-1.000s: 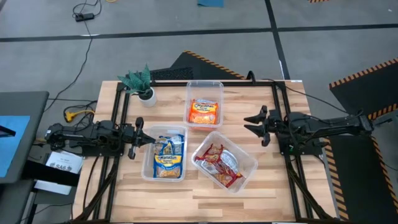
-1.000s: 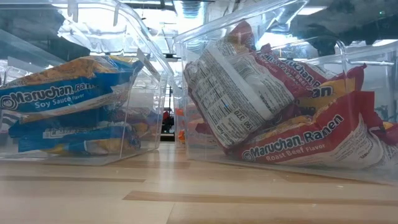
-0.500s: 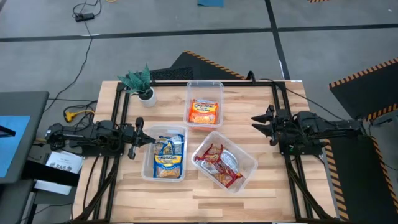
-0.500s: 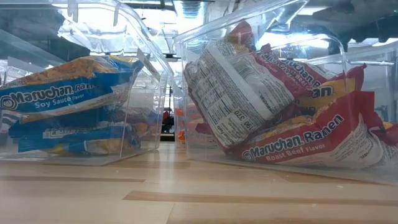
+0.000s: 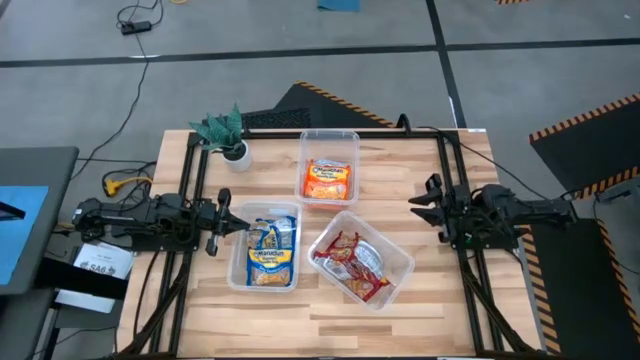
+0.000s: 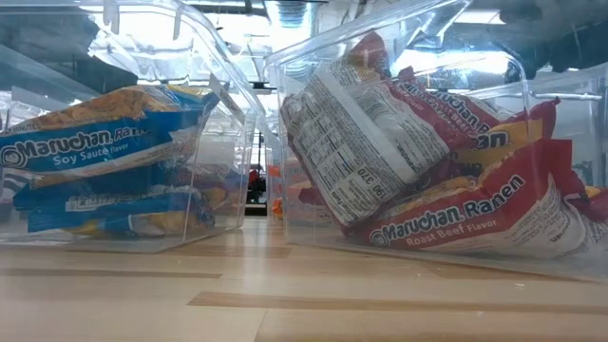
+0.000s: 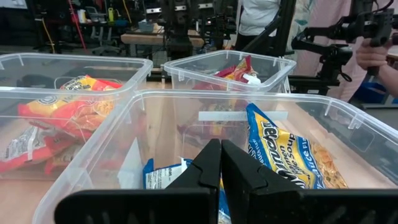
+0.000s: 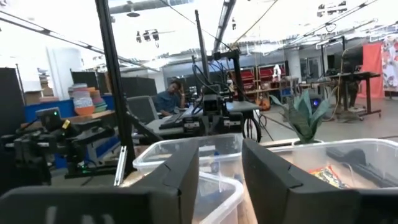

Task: Sort Maruchan noodles
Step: Return to Home Position

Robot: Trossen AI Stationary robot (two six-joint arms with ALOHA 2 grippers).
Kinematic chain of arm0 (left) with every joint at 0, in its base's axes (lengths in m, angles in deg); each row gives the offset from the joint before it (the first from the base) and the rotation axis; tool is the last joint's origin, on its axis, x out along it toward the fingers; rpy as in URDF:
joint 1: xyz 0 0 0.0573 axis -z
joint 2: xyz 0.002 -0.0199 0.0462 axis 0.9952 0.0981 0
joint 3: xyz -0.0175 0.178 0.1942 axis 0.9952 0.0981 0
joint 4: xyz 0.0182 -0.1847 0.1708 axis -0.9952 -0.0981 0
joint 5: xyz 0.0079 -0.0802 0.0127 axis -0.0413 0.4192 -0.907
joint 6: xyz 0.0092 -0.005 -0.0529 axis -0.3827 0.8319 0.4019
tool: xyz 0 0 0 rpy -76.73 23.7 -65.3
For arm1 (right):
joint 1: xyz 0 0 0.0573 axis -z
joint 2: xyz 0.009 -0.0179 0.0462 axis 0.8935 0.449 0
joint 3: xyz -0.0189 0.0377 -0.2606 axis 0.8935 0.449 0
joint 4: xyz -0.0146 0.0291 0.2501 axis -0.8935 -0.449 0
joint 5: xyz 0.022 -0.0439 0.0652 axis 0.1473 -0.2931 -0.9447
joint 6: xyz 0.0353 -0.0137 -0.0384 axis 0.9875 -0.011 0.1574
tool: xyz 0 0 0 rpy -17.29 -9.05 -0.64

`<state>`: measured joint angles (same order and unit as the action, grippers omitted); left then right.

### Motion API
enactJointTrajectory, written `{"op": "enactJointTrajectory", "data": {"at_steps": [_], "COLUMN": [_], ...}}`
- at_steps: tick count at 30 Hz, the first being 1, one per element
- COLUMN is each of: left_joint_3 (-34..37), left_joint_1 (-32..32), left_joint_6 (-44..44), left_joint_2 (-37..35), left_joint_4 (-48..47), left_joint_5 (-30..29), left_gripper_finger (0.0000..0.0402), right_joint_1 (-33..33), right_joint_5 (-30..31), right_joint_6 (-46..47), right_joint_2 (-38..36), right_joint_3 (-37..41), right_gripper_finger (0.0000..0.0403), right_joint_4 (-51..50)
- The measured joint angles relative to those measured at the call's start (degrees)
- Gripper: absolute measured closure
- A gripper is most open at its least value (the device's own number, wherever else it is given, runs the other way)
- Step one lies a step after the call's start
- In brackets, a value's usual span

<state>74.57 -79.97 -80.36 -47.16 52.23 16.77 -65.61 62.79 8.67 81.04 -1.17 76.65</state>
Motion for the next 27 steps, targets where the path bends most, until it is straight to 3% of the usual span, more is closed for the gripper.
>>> {"op": "enactJointTrajectory", "data": {"at_steps": [11,17,27], "left_joint_3": [0.0,0.0,0.0], "left_joint_1": [0.0,0.0,0.0], "left_joint_6": [0.0,0.0,0.0], "left_joint_2": [0.0,0.0,0.0], "left_joint_4": [0.0,0.0,0.0], "left_joint_5": [0.0,0.0,0.0], "left_gripper_finger": [0.0401,0.0401,0.0401], "right_joint_1": [0.0,0.0,0.0], "right_joint_5": [-0.2,0.5,8.4], "right_joint_6": [-5.8,-7.3,-6.2], "right_joint_2": [-0.1,-0.1,-0.1], "right_joint_3": [0.8,1.1,3.6], "right_gripper_finger": [0.0390,0.0392,0.0396], "right_joint_4": [0.0,-1.6,-1.6]}}
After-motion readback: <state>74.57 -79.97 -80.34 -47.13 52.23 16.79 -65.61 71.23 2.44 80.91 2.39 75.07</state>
